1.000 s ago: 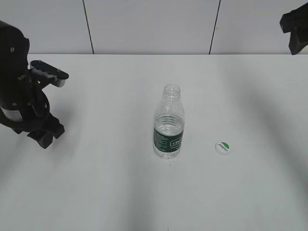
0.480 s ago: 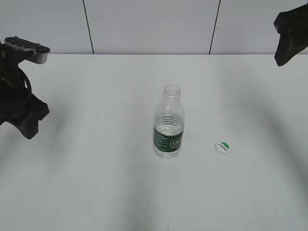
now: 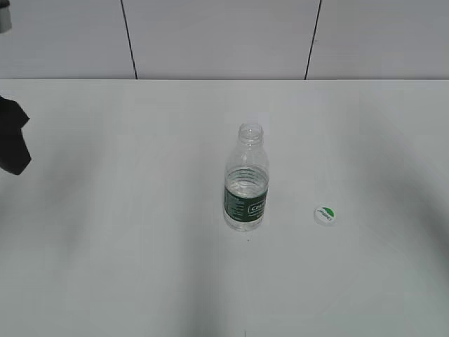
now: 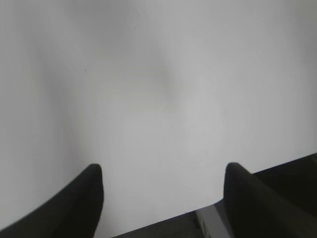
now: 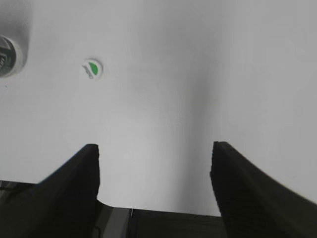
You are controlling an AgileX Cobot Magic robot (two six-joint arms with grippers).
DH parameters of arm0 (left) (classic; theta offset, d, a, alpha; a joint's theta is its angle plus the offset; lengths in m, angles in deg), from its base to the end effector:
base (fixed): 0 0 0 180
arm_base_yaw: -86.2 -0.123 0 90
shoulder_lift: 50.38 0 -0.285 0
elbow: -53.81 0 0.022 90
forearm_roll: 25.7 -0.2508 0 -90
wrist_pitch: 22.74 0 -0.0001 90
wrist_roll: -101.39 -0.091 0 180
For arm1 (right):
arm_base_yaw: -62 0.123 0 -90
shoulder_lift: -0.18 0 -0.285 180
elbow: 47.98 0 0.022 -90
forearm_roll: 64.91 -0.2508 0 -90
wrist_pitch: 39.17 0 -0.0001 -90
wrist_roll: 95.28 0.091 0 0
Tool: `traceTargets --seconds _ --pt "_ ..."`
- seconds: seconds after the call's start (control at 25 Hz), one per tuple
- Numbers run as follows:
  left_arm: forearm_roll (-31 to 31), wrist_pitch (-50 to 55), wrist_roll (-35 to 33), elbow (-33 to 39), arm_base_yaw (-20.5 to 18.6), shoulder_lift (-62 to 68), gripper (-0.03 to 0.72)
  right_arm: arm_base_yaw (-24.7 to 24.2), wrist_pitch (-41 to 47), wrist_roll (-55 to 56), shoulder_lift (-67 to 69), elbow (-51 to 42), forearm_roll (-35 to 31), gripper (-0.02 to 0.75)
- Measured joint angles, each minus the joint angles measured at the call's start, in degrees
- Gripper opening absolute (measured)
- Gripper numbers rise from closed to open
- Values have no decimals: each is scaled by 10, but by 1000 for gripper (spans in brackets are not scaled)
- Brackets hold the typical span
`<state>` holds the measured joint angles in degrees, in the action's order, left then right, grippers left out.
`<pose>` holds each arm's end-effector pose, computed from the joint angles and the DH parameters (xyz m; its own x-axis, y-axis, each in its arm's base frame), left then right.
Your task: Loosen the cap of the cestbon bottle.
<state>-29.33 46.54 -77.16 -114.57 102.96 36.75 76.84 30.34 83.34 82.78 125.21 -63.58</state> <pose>0.2464 -0.0686 0.3024 -0.9374 0.2793 -0.2082 0.2734 0.9602 0.0573 0.2388 0.0612 0.3453 -0.8935 -0.2700 -0.3589 -0.2774 0.9602 -0.0319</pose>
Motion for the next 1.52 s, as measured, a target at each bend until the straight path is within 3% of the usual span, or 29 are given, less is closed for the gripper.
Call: traceTargets --seconds 0.44,0.76,1.08,1.52 --pt "28 -70 0 190 0 -193 458 0 -3 0 -208 -176 21 539" --pt "28 -118 0 320 0 -354 449 0 -63 0 -341 -282 22 539" --pt "28 -104 0 337 0 -487 446 0 -82 0 -443 -398 24 538" --pt "31 -96 0 347 0 -688 445 0 -77 0 -566 -411 30 537"
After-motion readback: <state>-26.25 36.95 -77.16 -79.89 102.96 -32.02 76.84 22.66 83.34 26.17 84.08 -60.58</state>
